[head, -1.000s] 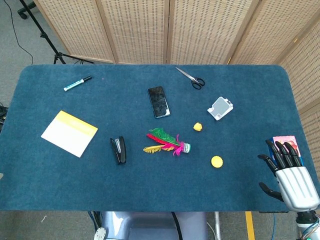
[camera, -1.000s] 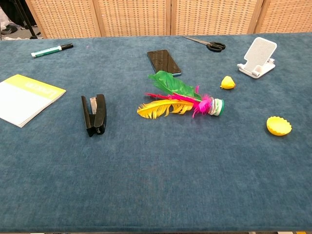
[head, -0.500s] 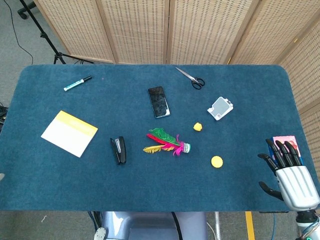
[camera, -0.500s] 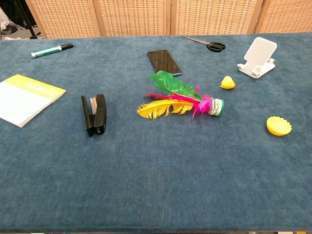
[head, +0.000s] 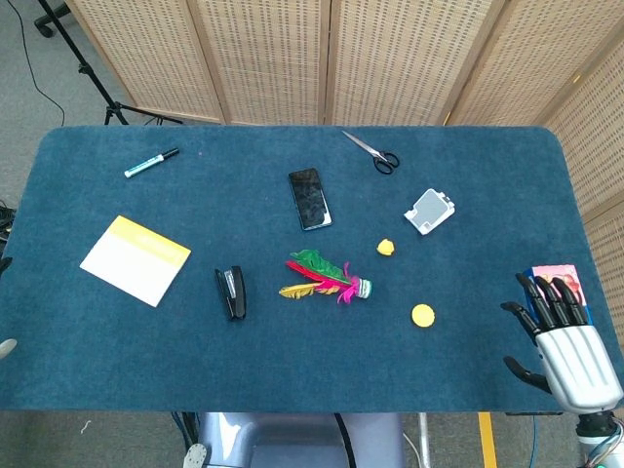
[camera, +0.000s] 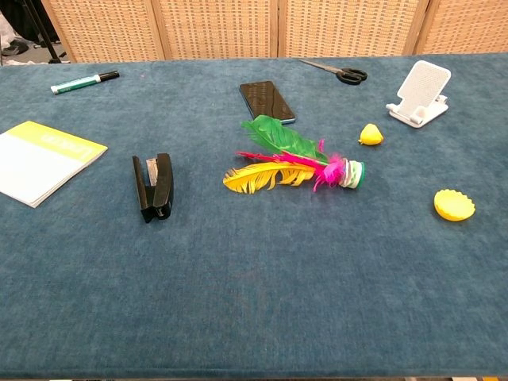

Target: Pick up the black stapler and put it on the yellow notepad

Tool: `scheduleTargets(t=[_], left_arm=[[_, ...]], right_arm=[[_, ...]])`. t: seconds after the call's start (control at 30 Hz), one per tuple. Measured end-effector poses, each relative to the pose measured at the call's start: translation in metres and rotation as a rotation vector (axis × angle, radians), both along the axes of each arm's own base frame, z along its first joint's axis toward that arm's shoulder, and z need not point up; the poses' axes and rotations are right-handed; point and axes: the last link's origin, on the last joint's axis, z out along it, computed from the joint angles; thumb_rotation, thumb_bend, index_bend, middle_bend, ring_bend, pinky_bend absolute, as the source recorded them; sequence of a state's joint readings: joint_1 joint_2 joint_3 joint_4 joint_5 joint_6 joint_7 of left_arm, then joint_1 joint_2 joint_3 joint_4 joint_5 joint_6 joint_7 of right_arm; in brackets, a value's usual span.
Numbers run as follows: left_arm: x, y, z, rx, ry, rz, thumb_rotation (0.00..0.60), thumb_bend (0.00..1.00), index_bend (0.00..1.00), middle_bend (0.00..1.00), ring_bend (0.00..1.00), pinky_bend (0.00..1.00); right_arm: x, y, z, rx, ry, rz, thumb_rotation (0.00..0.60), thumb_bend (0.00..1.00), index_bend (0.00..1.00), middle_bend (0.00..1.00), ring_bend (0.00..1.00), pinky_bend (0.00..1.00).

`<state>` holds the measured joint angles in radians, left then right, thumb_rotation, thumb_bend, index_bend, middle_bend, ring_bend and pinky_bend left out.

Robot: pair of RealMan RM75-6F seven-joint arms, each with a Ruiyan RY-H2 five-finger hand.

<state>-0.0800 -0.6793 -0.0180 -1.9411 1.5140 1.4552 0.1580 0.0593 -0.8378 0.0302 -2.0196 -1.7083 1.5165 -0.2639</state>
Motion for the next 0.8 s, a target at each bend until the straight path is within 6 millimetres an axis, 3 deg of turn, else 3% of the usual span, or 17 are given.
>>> scheduleTargets(t=[0.4, 0.8], left_arm=[[0.019, 0.012, -0.003, -0.17, 0.012, 0.002, 0.6, 0.06, 0.0, 0.0, 0.0, 0.0], [0.035, 0.056, -0.023, -0.353, 0.129, -0.001, 0.6, 0.07, 0.0, 0.0, 0.0, 0.0]], right_arm=[[0.001, 0.001, 0.0, 0.003, -0.004, 0.005, 0.6, 0.21, 0.26, 0.06, 0.0, 0.02], [0.0, 0.001, -0.002, 0.011, -0.004, 0.0, 0.6, 0.21, 0.26, 0.06, 0.0, 0.02]])
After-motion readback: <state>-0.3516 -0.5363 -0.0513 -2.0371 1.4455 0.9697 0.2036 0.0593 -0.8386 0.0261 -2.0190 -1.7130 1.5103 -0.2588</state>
